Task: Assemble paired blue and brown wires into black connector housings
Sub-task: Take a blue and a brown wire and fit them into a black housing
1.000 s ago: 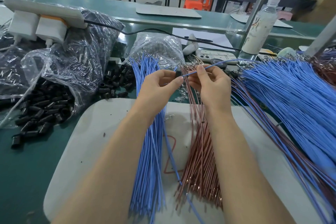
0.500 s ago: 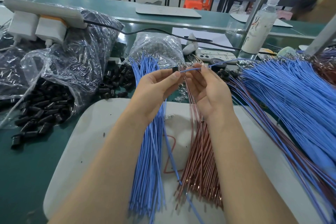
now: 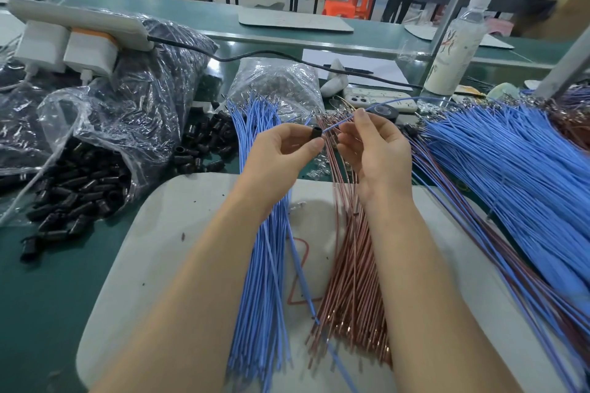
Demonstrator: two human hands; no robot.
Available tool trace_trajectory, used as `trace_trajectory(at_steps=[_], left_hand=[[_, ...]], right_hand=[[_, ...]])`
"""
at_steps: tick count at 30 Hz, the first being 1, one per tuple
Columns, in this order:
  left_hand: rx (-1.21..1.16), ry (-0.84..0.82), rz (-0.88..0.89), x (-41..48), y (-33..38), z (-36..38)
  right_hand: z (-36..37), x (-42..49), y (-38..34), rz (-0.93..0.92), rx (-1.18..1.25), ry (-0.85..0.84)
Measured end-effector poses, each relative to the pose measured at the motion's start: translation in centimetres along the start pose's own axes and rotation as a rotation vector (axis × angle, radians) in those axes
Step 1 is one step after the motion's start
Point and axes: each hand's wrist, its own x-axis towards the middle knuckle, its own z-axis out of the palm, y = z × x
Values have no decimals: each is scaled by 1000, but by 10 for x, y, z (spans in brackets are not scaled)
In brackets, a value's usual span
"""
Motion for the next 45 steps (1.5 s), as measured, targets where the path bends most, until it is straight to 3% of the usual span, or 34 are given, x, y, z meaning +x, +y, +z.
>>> trace_trajectory(at_steps=[5, 12, 18, 23, 26, 32, 38, 45], left_hand=[[27, -82, 30, -3, 2, 2], [-99, -63, -40, 1, -3, -1], [-298, -118, -68, 2, -3, -1], [-417, -154, -56, 1, 1, -1], [-307, -129, -43, 1, 1, -1], [370, 28, 134, 0, -6, 3], [438, 85, 160, 1, -8, 2], [468, 89, 203, -1, -7, 2]], right_hand=[[0, 2, 1, -15, -5, 15], [-1, 1, 1, 14, 54, -9], [-1, 0, -3, 223, 332, -44], [-1, 1, -3, 303, 422, -46], [-3, 2, -2, 228, 367, -26], [-3, 3, -5, -162, 96, 86], [0, -3, -3, -357, -75, 53], [1, -7, -2, -406, -165, 25]])
